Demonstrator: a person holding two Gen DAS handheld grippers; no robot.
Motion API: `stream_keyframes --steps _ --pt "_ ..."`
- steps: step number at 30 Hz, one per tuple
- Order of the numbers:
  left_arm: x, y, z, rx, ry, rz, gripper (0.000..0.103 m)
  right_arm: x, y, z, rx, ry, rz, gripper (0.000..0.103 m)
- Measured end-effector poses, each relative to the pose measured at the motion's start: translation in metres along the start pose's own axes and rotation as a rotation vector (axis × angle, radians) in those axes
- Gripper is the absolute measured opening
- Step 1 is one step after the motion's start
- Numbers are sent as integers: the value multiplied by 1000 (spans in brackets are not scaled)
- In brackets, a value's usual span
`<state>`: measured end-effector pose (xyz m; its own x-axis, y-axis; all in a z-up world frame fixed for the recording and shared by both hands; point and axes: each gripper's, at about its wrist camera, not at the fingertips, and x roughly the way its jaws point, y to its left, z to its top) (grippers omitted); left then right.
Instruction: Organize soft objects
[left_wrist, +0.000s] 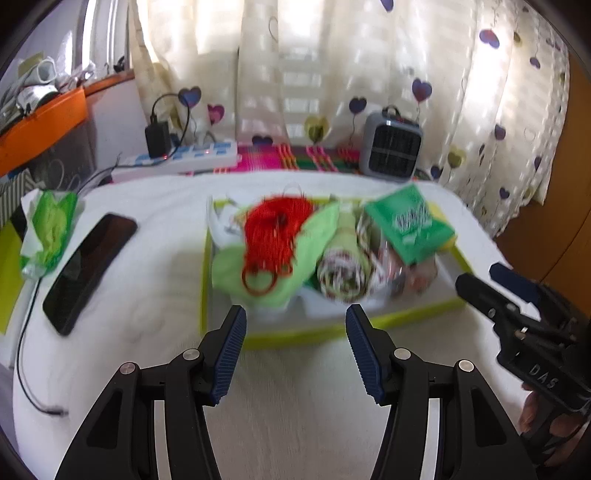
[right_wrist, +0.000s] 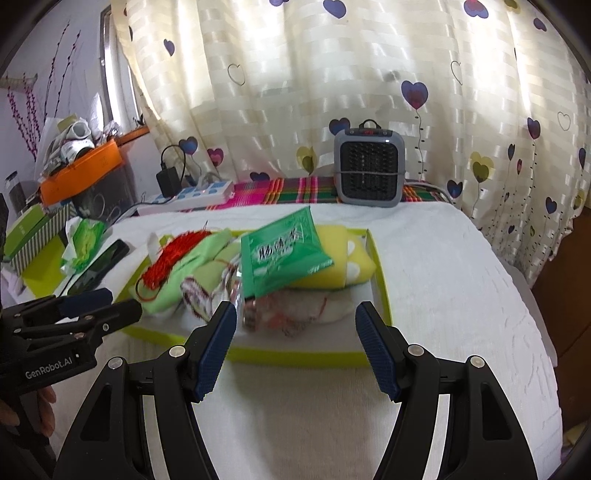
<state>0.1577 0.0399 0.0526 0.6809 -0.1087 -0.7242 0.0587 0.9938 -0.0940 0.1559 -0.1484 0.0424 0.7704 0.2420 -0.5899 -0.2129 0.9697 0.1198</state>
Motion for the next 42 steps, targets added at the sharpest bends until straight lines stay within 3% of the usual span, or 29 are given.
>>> stream_keyframes --steps 16,42 --pt "11 -17 -56 13 131 19 56 -6 2 -42 -68 128 -7 68" --pt "3 -34 -83 14 74 108 58 -4 -9 -76 -52 245 -64 68"
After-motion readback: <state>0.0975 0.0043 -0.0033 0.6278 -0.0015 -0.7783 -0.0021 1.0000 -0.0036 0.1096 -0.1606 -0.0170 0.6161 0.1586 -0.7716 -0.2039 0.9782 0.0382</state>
